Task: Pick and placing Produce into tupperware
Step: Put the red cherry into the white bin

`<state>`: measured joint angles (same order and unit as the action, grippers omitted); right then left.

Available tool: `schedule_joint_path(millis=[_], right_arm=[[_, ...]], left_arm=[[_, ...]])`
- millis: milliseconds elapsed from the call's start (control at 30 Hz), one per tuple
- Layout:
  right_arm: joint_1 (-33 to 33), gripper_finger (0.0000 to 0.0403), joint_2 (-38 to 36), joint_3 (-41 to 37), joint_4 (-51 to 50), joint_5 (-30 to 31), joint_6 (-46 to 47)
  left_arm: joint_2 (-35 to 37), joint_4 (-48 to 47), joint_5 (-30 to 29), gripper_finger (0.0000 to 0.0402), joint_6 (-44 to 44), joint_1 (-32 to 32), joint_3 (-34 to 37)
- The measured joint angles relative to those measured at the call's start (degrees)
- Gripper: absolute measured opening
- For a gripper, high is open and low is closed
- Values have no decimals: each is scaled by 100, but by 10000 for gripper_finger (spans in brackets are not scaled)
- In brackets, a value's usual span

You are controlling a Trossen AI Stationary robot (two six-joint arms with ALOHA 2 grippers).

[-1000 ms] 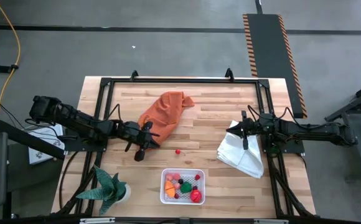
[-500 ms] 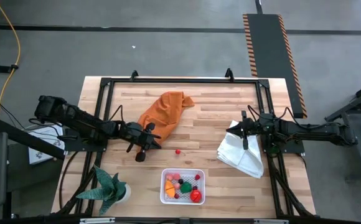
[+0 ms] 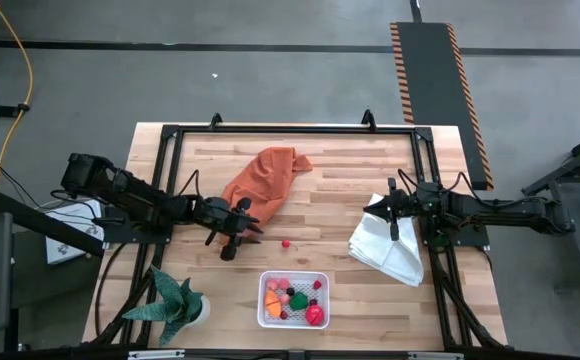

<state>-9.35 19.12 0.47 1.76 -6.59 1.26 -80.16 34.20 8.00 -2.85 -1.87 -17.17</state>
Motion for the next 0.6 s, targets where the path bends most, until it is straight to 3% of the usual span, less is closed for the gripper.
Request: schedule_joint_path(millis=[200, 600], right_arm=[[1, 0, -1, 0, 0, 0, 0], [0, 0, 0, 0, -1, 0, 0]], left_arm=[[-147, 131, -95, 151, -6, 0, -2], [-894, 360, -52, 150, 52, 2, -379]])
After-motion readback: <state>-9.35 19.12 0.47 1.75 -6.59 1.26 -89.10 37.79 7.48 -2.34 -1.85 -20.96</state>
